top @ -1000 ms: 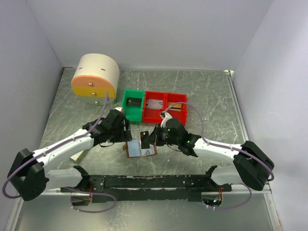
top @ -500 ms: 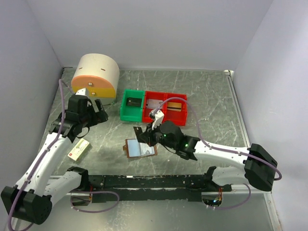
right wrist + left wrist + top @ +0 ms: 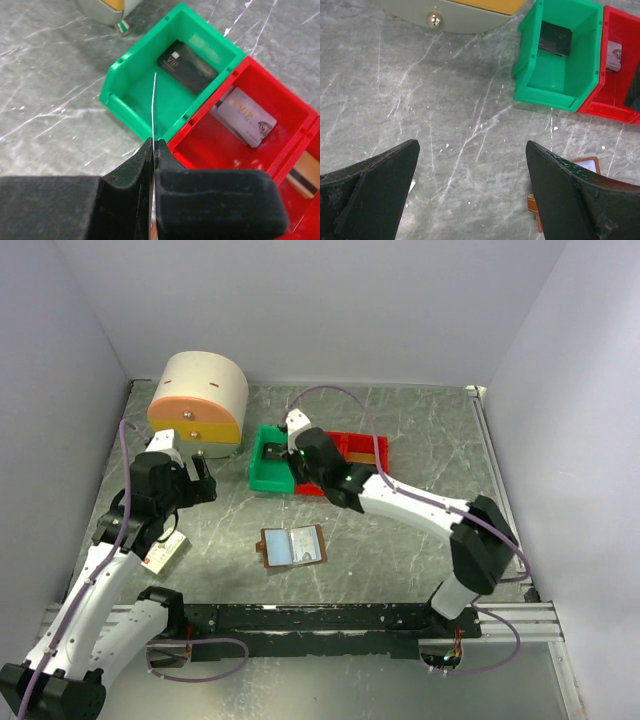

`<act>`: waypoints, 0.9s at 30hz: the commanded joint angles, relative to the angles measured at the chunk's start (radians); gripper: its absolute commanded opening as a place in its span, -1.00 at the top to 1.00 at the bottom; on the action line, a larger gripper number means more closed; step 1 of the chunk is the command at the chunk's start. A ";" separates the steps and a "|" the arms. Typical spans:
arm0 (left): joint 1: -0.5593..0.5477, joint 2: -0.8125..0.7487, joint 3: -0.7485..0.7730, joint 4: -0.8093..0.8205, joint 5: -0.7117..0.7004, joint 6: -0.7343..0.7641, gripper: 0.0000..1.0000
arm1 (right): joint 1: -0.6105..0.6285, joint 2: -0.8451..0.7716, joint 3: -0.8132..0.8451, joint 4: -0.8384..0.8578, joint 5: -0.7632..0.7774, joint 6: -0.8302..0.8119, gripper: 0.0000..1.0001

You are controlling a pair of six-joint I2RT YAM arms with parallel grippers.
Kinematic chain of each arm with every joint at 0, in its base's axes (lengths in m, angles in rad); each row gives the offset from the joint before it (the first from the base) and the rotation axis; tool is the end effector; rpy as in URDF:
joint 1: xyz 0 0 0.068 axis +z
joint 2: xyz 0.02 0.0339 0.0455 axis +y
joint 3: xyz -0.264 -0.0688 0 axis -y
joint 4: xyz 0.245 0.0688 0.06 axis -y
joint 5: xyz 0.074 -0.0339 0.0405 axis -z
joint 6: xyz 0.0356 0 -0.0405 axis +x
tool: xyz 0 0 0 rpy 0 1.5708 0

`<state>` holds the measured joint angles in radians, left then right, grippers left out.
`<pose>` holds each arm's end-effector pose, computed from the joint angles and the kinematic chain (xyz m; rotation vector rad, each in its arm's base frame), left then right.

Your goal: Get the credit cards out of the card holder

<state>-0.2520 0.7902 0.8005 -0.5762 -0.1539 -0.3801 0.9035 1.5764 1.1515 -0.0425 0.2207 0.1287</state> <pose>0.1667 -0.0373 0.3051 -0.2269 2.1242 -0.2081 0.2329 0.2831 0.2822 -0.6443 1.9486 0.4246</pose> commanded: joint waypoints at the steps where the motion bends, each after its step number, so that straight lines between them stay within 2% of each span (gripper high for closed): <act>1: 0.003 -0.028 -0.021 0.102 -0.016 0.049 -1.00 | -0.024 0.114 0.156 -0.105 -0.001 -0.105 1.00; 7: 0.005 -0.015 -0.002 0.088 -0.089 0.044 -0.99 | -0.045 0.274 0.332 -0.143 0.011 -0.159 1.00; 14: 0.005 -0.043 0.003 0.073 -0.140 0.038 -0.99 | -0.049 0.421 0.492 -0.205 0.029 -0.302 1.00; 20: 0.005 -0.060 0.003 0.068 -0.162 0.038 -0.98 | -0.055 0.523 0.576 -0.230 0.061 -0.421 1.00; 24: 0.005 -0.059 0.008 0.064 -0.160 0.038 -0.98 | -0.065 0.576 0.624 -0.263 0.014 -0.493 1.00; 27: 0.005 -0.057 0.008 0.065 -0.151 0.038 -0.98 | -0.065 0.589 0.600 -0.219 -0.015 -0.567 1.00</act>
<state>-0.2520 0.7395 0.7845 -0.5194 -0.2897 -0.3496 0.8467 2.1437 1.7428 -0.2752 0.2420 -0.3134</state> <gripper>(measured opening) 0.991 0.009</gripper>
